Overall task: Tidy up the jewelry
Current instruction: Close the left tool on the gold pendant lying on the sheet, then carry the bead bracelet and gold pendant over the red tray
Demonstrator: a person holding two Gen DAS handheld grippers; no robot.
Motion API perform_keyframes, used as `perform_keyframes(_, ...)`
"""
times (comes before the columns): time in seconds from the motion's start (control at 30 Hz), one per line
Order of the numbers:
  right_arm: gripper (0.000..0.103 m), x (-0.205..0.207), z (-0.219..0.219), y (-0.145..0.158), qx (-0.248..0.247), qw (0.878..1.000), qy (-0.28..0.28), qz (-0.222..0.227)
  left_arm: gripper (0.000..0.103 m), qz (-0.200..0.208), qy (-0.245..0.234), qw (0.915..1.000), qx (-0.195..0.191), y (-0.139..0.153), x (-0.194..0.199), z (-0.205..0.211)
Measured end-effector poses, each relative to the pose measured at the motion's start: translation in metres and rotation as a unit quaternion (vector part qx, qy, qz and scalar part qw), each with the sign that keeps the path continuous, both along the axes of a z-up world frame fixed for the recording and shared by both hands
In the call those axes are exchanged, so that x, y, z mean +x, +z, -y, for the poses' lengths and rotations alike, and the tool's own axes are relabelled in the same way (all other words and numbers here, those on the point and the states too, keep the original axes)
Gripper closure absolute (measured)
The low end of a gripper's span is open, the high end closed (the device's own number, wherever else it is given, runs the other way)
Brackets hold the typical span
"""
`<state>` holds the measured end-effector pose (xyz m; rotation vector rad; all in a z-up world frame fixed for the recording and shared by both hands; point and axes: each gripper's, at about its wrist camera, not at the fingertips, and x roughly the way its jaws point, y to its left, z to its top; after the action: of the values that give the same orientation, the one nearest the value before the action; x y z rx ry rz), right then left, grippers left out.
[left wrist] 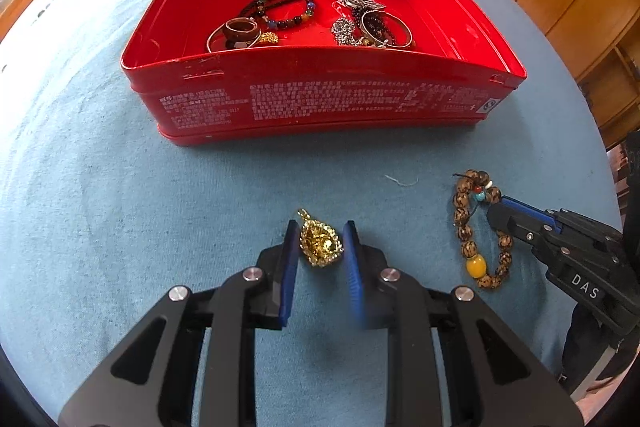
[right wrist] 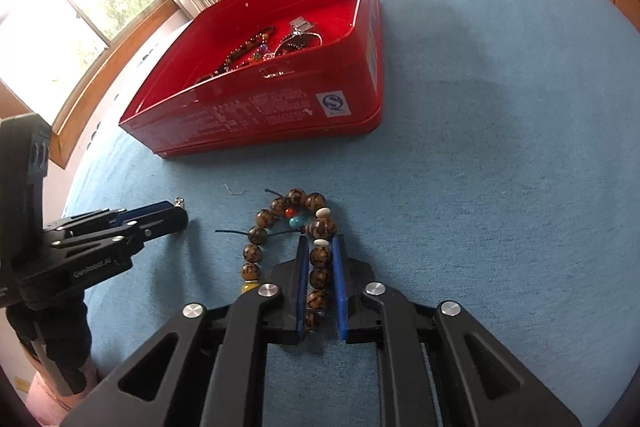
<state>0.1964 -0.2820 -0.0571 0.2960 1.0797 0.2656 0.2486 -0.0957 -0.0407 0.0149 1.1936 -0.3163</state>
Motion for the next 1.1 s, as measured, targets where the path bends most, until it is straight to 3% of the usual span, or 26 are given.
perform_keyframes(0.3,0.092,-0.021,0.0,0.039,0.031,0.998,0.015,0.054,0.082,0.016,-0.001,0.9998,-0.01,0.016,-0.007,-0.004)
perform_keyframes(0.67,0.092,-0.025,-0.011,0.087,-0.011,0.995,0.04,0.096,0.082,0.056,-0.003,0.9983,-0.014,0.052,-0.015,-0.016)
perform_keyframes(0.87,0.092,-0.004,-0.02,0.128,-0.033,0.991,0.049,0.118,0.082,0.087,0.003,0.996,-0.016,0.085,-0.004,-0.021)
perform_keyframes(1.1,0.092,0.058,-0.036,0.16,-0.033,0.99,0.061,0.125,0.082,0.096,0.004,0.9952,-0.014,0.111,0.041,-0.01)
